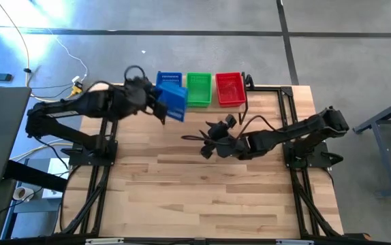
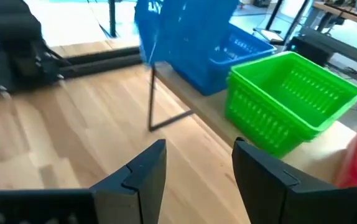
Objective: Stack baskets on shelf by color
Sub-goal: Stack the blue bin on top of the blue bin on the shelf
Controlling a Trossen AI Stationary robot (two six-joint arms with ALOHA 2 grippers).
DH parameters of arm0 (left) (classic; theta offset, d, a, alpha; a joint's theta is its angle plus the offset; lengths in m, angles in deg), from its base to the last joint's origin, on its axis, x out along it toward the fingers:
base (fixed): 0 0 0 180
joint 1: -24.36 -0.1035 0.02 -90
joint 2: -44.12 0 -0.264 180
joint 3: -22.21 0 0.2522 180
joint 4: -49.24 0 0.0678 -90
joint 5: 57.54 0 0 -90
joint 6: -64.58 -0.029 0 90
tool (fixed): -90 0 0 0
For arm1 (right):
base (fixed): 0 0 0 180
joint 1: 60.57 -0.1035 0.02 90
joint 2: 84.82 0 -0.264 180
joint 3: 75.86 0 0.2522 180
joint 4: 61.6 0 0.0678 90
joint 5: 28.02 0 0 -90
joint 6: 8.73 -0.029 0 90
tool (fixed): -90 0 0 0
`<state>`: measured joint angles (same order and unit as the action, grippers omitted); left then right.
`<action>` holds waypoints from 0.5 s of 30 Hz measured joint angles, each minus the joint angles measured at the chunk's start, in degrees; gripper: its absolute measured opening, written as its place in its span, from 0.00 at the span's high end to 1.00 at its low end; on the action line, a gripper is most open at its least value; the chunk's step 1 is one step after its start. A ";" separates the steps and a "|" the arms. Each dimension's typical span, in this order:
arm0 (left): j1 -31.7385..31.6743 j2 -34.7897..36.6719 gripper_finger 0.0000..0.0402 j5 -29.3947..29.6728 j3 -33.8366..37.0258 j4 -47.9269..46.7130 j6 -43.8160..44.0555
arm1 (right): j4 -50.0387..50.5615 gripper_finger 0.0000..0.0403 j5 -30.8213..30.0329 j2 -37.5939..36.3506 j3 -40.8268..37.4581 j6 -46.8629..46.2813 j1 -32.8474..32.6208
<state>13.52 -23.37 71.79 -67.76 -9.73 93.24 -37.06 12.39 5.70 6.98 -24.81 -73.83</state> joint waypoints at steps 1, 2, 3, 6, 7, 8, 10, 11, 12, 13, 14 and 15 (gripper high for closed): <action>-0.93 0.25 1.00 -0.02 -0.71 0.08 -1.11 | 0.63 0.58 0.00 0.00 0.00 0.18 0.41; -1.98 0.48 1.00 -0.13 -1.38 -0.04 -2.23 | 1.48 0.58 0.03 0.00 0.00 0.31 0.82; -2.97 0.66 1.00 -0.17 -2.13 -0.09 -3.34 | 2.40 0.58 0.07 0.00 0.00 0.27 1.24; -6.03 1.07 1.00 -1.50 -4.71 -0.04 -6.16 | 4.49 0.58 0.11 0.00 0.00 -0.41 2.60; -7.09 1.12 1.00 -2.65 -5.70 -0.02 -7.03 | 5.27 0.58 0.13 0.00 0.00 -0.70 3.01; -8.27 1.12 1.00 -3.72 -6.80 -0.05 -7.89 | 5.90 0.58 0.15 0.00 -0.02 -1.21 3.40; -10.56 1.10 1.00 -5.48 -9.14 -0.04 -9.34 | 7.27 0.58 0.34 0.00 -0.02 -2.35 4.10; -11.75 1.12 1.00 -6.39 -10.27 0.02 -9.91 | 7.95 0.58 0.51 0.00 -0.02 -3.17 4.37; -13.02 1.10 1.00 -7.62 -11.31 0.00 -10.36 | 8.46 0.58 0.64 0.00 -0.02 -3.43 4.51; -14.25 0.90 1.00 -8.69 -12.41 -0.04 -10.73 | 8.87 0.58 0.96 0.00 -0.02 -3.52 4.66; -15.40 0.73 1.00 -9.92 -13.36 -0.08 -10.88 | 9.18 0.58 1.59 0.00 -0.02 -3.52 4.75; -16.64 0.51 1.00 -11.22 -14.23 -0.39 -10.88 | 9.53 0.58 1.94 0.00 -0.02 -3.56 4.73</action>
<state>-3.12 -22.85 60.56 -82.00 -10.13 82.36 -27.53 14.34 5.70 6.96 -28.37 -69.10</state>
